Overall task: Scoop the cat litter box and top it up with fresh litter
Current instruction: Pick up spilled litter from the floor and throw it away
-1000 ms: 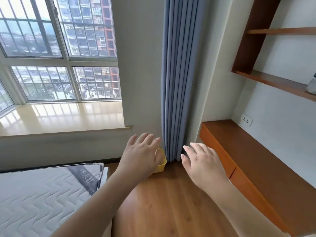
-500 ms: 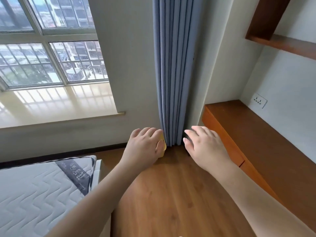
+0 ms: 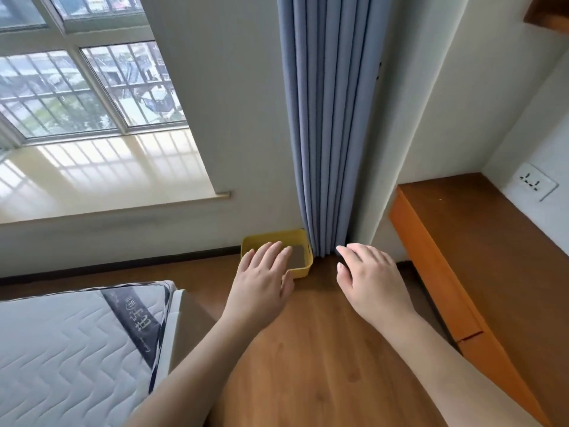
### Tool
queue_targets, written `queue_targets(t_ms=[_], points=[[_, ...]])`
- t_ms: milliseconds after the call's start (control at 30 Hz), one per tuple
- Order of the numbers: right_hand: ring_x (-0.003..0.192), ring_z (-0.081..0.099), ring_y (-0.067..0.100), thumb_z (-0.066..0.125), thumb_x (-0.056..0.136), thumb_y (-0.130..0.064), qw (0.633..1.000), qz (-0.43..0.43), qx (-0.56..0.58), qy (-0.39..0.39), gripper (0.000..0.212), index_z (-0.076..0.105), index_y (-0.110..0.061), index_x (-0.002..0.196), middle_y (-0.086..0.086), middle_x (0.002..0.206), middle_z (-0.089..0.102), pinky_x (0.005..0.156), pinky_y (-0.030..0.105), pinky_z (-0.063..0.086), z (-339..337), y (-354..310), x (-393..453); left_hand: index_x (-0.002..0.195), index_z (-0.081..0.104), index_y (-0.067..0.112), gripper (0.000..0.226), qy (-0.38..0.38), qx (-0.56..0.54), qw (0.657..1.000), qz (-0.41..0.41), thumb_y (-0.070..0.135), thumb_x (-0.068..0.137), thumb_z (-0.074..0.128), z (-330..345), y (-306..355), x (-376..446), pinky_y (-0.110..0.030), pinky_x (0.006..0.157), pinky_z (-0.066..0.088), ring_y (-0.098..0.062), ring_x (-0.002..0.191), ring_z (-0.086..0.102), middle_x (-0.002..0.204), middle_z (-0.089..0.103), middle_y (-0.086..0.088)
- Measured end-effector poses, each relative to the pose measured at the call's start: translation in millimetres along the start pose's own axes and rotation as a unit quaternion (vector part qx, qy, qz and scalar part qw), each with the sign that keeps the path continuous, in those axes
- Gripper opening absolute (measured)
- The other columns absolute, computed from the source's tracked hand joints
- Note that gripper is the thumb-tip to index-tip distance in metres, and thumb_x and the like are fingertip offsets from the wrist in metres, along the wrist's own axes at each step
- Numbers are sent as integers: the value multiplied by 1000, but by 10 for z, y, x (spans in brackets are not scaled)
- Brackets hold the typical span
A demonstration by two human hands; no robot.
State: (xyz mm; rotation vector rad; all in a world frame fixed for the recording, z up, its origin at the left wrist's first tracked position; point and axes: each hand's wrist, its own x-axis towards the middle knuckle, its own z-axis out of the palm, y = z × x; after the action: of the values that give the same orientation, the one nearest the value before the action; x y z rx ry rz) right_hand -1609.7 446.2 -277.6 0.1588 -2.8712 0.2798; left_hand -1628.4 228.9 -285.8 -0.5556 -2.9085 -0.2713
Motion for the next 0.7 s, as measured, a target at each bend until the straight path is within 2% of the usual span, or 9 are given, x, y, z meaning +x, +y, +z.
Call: queue_targets(t_ms=[133, 233, 500, 700], points=[[108, 59, 18, 36, 95, -34, 1000, 1, 10, -17, 43, 60, -17, 126, -1, 117, 63, 94, 33, 46, 250, 23, 362, 147, 42, 21, 52, -8, -9, 1000, -3, 43, 101, 30, 157, -271, 276, -41, 119, 24, -17, 144, 33, 151, 44, 1], [110, 58, 20, 41, 98, -37, 1000, 11, 11, -25, 42, 56, -16, 132, 1, 120, 62, 95, 35, 47, 451, 35, 650, 146, 42, 18, 54, -15, -22, 1000, -8, 45, 101, 27, 348, -524, 490, -40, 120, 22, -17, 142, 35, 149, 46, 0], [108, 60, 22, 50, 95, -35, 998, 43, -9, -32, 43, 55, -13, 132, 4, 119, 63, 89, 36, 50, 1055, -51, 1322, 144, 45, 16, 50, -24, -24, 999, 24, 40, 100, 39, 838, -1096, 1201, -41, 117, 26, -24, 140, 38, 146, 49, -4], [109, 60, 23, 38, 99, -34, 997, 74, 11, -28, 42, 56, -14, 132, 5, 121, 63, 90, 38, 50, 1410, 214, 1747, 142, 47, 14, 49, -25, -29, 998, 49, 38, 100, 42, 1152, -1265, 1801, -38, 116, 26, -24, 138, 40, 144, 50, -6]])
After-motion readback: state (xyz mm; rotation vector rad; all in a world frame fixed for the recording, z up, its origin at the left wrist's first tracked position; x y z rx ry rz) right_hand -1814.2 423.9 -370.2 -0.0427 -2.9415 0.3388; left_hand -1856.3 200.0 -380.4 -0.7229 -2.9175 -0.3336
